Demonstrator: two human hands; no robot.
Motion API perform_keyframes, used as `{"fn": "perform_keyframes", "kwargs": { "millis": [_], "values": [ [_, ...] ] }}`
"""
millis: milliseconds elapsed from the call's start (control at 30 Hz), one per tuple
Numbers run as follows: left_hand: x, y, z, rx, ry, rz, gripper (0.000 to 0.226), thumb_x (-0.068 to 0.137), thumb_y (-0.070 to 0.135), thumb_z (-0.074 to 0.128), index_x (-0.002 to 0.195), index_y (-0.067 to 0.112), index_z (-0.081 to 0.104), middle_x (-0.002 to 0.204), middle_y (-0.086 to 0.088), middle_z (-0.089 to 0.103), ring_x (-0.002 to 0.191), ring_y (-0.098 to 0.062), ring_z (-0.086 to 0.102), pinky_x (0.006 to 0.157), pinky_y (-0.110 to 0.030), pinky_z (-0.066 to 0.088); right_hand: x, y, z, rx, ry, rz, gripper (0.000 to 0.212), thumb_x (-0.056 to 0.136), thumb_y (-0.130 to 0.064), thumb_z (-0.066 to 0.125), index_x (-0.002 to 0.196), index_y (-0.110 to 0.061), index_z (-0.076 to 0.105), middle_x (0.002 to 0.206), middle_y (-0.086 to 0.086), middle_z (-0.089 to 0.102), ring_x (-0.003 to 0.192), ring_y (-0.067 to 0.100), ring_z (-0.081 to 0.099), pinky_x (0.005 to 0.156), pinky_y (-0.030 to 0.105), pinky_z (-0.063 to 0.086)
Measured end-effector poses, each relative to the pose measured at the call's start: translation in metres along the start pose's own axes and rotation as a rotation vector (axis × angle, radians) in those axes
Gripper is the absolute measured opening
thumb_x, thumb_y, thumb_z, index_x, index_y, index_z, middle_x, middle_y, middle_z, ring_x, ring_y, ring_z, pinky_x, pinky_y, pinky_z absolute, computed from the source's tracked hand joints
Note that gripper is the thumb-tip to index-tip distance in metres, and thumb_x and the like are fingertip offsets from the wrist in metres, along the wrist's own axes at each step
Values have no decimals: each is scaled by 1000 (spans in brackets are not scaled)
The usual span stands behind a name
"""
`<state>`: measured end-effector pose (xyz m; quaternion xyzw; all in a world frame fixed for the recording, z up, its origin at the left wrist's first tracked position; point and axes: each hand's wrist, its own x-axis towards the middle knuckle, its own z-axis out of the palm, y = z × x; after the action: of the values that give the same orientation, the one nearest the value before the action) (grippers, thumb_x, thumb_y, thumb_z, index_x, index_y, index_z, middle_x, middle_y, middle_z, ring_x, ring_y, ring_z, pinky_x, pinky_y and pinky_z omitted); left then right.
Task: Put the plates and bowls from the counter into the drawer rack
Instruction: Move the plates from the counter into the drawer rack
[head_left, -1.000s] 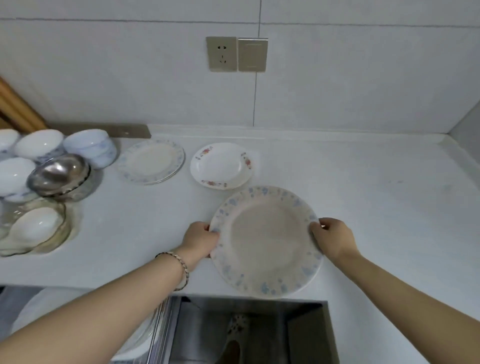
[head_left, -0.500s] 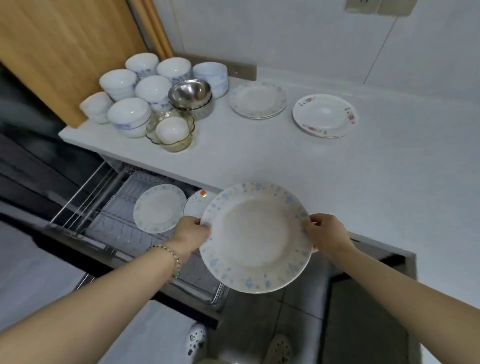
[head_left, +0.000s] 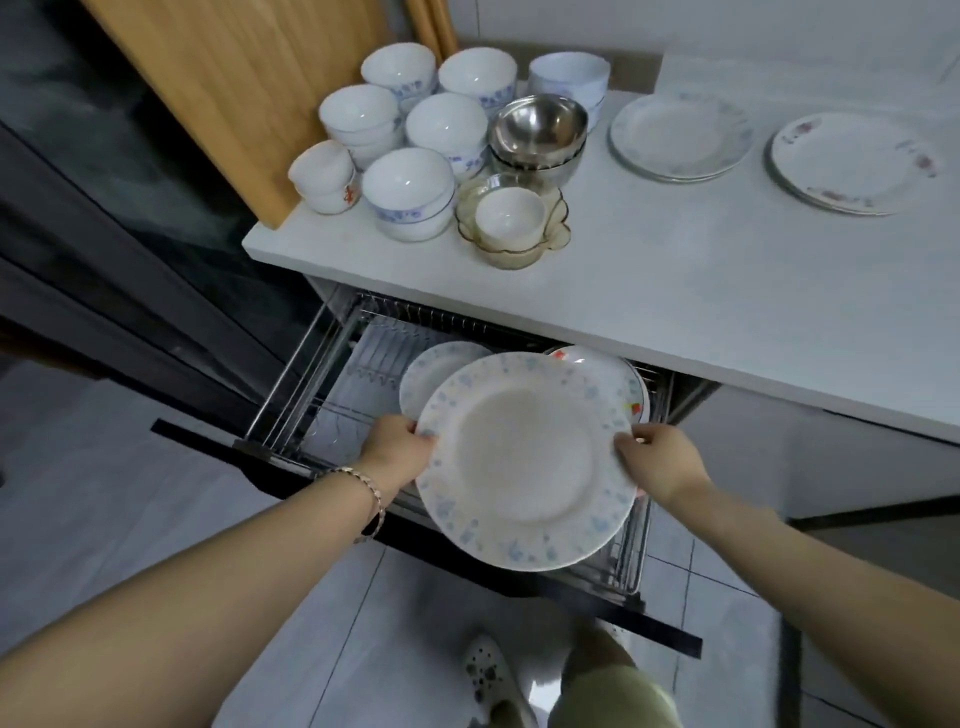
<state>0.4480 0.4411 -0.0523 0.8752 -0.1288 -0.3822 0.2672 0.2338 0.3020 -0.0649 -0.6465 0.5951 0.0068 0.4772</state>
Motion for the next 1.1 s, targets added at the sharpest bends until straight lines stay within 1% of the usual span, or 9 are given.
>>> {"fn": "perform_keyframes", "kwargs": {
  "millis": [67,133,233,300,433,600,767,1000,1100],
  "values": [
    [22,-3,-13,42,6,-17,23,88,12,53,66,11,61,71,-8,63,80,-28,64,69,-35,54,8,-11,22,7,6,19,31,92,-18,44,96,0,69,88,20,68,75,29,57,59,27,45],
    [50,-7,-22,62,-9,-28,19,87,12,54,76,2,66,80,-15,69,84,-32,67,75,-41,58,21,-22,42,23,-2,37,33,93,-18,43,96,4,67,83,21,66,69,28,53,51,24,38],
    [94,-14,-31,62,-6,-63,21,86,9,54,92,-5,69,95,-25,71,90,-37,68,81,-53,56,50,-34,72,55,-16,51,31,93,-18,42,96,4,64,73,13,59,66,27,50,56,27,36],
    [124,-19,-33,80,-12,-76,18,87,8,54,85,1,70,92,-22,71,88,-36,69,81,-53,57,71,-38,94,69,-41,75,28,92,-17,44,96,3,63,72,10,59,67,25,51,59,27,38],
    [191,-31,-36,175,-29,-91,23,88,8,52,67,15,60,76,-10,65,79,-30,64,75,-41,56,111,-48,144,88,-66,176,28,91,-18,46,109,-2,61,94,15,65,82,28,57,77,37,49],
    [266,-45,-28,267,-69,-90,24,86,7,47,64,8,57,68,-10,57,65,-24,54,52,-23,37,152,-53,195,154,-51,323,42,88,-12,51,130,-12,53,117,15,65,99,30,59,79,28,41],
    [343,-61,0,273,-128,-99,17,81,6,47,74,11,62,72,-7,60,72,-24,58,59,-24,42,204,-39,250,204,49,471,45,85,-10,50,129,-16,54,117,15,66,108,34,59,90,35,47],
    [405,-56,41,319,-185,-7,34,83,8,48,114,10,61,102,-9,64,87,-26,59,70,-28,47,252,-22,297,224,276,586,42,83,-6,46,124,-14,57,104,23,67,108,39,53,75,34,43],
    [416,-51,51,418,-143,-46,44,83,13,49,127,16,51,124,-14,51,109,-35,56,92,-39,51,258,-24,304,260,354,625,42,83,-7,47,123,-15,60,102,24,67,106,39,55,80,36,47]
  ]
}}
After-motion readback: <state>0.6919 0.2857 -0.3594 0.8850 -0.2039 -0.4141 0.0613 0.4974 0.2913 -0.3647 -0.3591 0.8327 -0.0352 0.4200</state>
